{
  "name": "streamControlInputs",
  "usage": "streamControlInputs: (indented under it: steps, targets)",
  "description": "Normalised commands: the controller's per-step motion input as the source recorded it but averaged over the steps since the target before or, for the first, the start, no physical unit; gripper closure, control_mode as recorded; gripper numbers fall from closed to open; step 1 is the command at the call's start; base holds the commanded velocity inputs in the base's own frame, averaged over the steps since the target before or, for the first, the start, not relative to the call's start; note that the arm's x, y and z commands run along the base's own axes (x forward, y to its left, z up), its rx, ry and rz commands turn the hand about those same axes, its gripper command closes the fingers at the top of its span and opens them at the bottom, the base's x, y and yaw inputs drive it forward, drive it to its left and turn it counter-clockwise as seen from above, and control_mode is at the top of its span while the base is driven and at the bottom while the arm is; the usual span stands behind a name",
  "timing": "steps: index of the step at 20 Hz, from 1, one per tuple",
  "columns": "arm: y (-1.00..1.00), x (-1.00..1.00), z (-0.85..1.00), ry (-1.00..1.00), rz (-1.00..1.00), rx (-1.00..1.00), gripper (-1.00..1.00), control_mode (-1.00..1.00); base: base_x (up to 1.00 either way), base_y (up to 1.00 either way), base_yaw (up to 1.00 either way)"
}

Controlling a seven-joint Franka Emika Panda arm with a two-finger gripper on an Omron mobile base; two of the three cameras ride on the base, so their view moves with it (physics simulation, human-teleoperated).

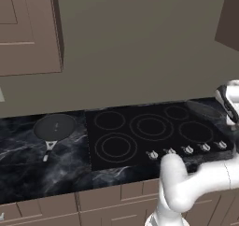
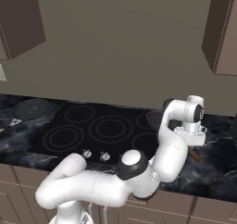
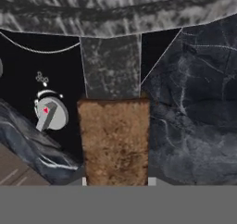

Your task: Place both pans onto different burners. Then place the potato and the chicken drumstick on different pans.

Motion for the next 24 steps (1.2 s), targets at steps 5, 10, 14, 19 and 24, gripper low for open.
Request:
streamControlInputs:
  steps: [5, 10, 14, 19, 24]
  targets:
    - [0.59, -0.2, 0.06, -0.25, 0.16, -0.11, 1.0, -1.0, 0.0, 0.0, 0.0]
    - [0.41, -0.01, 0.34, -0.06, 0.11, -0.01, 1.0, -1.0, 0.0, 0.0, 0.0]
    - [0.39, 0.0, 0.45, 0.04, 0.1, 0.0, 1.0, -1.0, 0.0, 0.0, 0.0]
    - [0.4, 0.0, 0.41, 0.1, 0.07, -0.01, 1.0, -1.0, 0.0, 0.0, 0.0]
    - [0.44, 0.0, 0.34, 0.11, 0.06, -0.03, 1.0, -1.0, 0.0, 0.0, 0.0]
